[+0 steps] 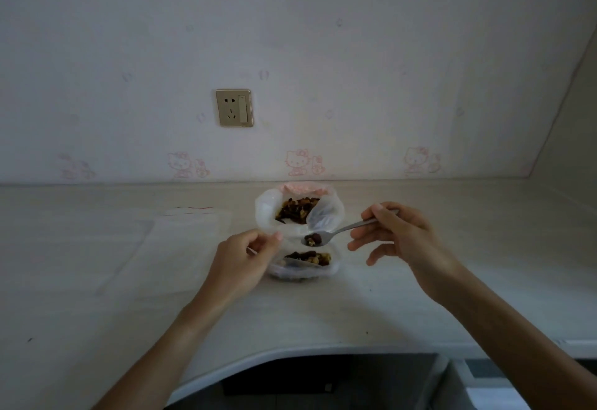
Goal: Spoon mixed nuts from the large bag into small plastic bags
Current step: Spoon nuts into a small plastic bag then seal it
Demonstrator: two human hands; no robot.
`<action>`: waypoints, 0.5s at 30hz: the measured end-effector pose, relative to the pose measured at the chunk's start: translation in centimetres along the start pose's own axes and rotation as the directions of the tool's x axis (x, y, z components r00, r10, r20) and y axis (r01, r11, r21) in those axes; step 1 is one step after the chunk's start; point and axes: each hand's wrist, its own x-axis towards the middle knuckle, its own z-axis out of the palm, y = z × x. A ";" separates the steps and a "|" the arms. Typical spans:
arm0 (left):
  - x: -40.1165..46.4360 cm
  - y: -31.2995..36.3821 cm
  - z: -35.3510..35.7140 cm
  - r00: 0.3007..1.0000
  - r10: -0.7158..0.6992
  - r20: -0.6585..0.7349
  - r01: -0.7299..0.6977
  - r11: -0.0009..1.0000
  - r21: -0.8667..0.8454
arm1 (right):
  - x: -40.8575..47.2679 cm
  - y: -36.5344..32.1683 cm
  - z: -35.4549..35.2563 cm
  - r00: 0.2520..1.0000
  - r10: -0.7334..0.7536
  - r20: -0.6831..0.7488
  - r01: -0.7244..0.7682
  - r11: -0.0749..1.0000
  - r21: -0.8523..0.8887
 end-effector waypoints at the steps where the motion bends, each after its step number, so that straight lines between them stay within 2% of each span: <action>1: -0.4 0.0 0.1 1.000 0.009 0.016 -0.009 1.000 -0.003 | -0.3 0.1 0.0 1.000 -0.013 0.017 0.014 0.999 -0.043; 5: -0.7 0.1 0.4 1.000 0.011 0.005 -0.011 0.999 -0.048 | -1.0 0.1 0.0 0.974 -0.191 0.122 0.219 0.931 -0.292; 9: -0.7 0.0 0.4 1.000 -0.019 -0.002 0.018 0.997 -0.069 | -1.6 0.1 -0.1 0.908 -0.314 0.277 0.416 0.750 -0.515; 12: -0.7 -0.1 0.5 1.000 -0.019 -0.022 0.017 0.996 -0.089 | -1.4 0.1 0.4 0.893 -0.354 0.279 0.449 0.741 -0.499; 15: -0.7 0.1 0.6 0.999 -0.033 -0.029 0.030 0.993 -0.112 | -0.3 0.3 1.2 0.907 -0.379 0.181 0.420 0.798 -0.433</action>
